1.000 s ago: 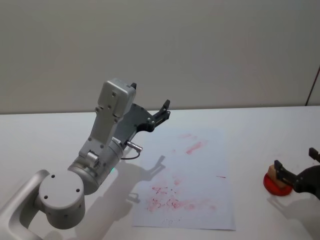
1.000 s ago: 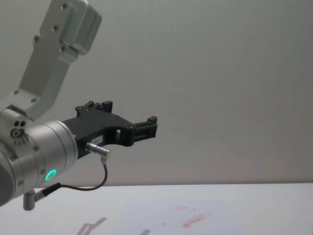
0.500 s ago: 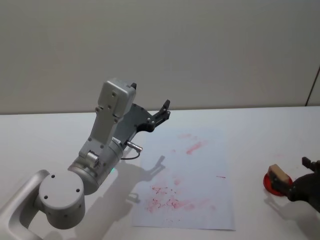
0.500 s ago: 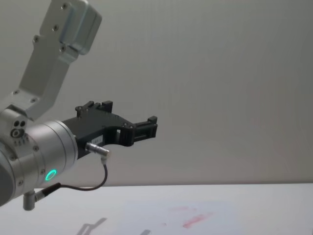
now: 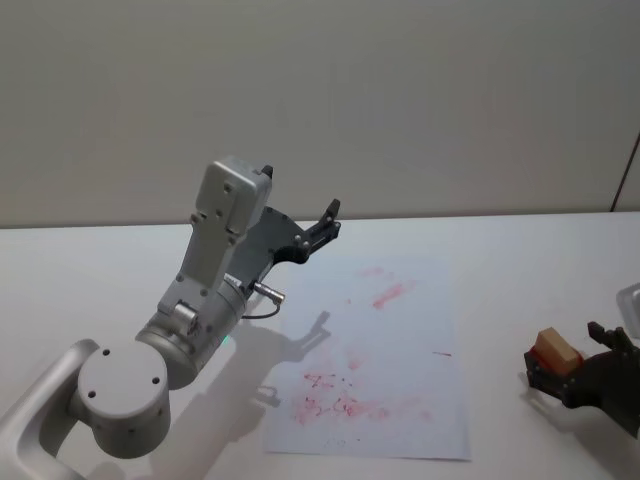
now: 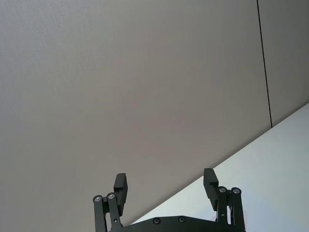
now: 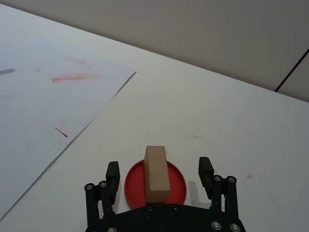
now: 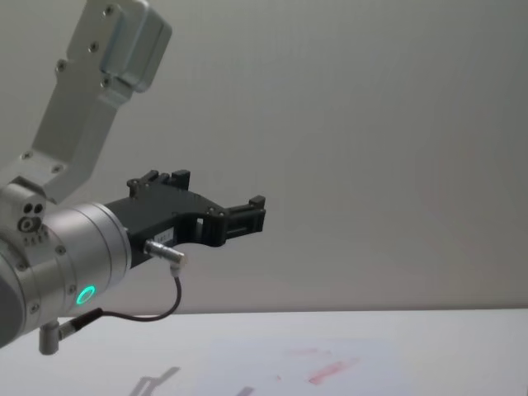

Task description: Use the one hand to pick up the stamp and affix it onto the A4 paper.

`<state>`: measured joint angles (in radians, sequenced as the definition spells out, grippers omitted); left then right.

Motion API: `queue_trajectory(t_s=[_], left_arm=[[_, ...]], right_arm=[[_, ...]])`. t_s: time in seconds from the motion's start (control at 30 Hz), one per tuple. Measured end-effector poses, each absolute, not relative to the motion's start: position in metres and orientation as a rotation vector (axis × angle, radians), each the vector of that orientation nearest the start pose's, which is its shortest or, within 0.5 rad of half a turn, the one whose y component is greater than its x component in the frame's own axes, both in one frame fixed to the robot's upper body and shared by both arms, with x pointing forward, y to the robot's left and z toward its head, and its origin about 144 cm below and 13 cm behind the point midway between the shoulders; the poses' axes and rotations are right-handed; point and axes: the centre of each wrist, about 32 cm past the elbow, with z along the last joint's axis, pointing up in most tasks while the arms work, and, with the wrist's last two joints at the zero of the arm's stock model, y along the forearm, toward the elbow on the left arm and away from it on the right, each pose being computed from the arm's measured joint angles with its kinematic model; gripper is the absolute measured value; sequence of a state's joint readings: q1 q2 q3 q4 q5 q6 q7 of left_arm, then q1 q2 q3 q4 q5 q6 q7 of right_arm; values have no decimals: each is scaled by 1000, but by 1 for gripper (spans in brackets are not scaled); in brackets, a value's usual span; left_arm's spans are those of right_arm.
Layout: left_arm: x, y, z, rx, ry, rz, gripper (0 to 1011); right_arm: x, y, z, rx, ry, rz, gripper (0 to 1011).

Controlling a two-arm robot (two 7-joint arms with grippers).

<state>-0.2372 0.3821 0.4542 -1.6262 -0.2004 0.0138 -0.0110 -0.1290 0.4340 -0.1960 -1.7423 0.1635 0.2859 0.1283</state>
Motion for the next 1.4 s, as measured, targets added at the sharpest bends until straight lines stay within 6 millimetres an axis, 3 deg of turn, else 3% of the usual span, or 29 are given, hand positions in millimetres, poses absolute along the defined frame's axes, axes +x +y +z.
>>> queue_trajectory(t_s=[0.27, 0.73, 0.8, 1.1, 1.4], left_arm=[[492, 198, 1204, 61, -268, 1124, 1001], [492, 198, 1204, 61, -268, 1124, 1001], [492, 198, 1204, 61, -268, 1124, 1001], [492, 198, 1204, 61, -268, 1124, 1001], [492, 198, 1204, 61, -268, 1124, 1001]], right_arm=[[419, -272, 1147, -456, 58, -1197, 968], [423, -271, 1144, -477, 61, -1192, 590], [423, -271, 1144, -478, 61, -1192, 493], [424, -271, 1144, -483, 62, -1191, 234], [426, -269, 1145, -455, 53, -1192, 217]])
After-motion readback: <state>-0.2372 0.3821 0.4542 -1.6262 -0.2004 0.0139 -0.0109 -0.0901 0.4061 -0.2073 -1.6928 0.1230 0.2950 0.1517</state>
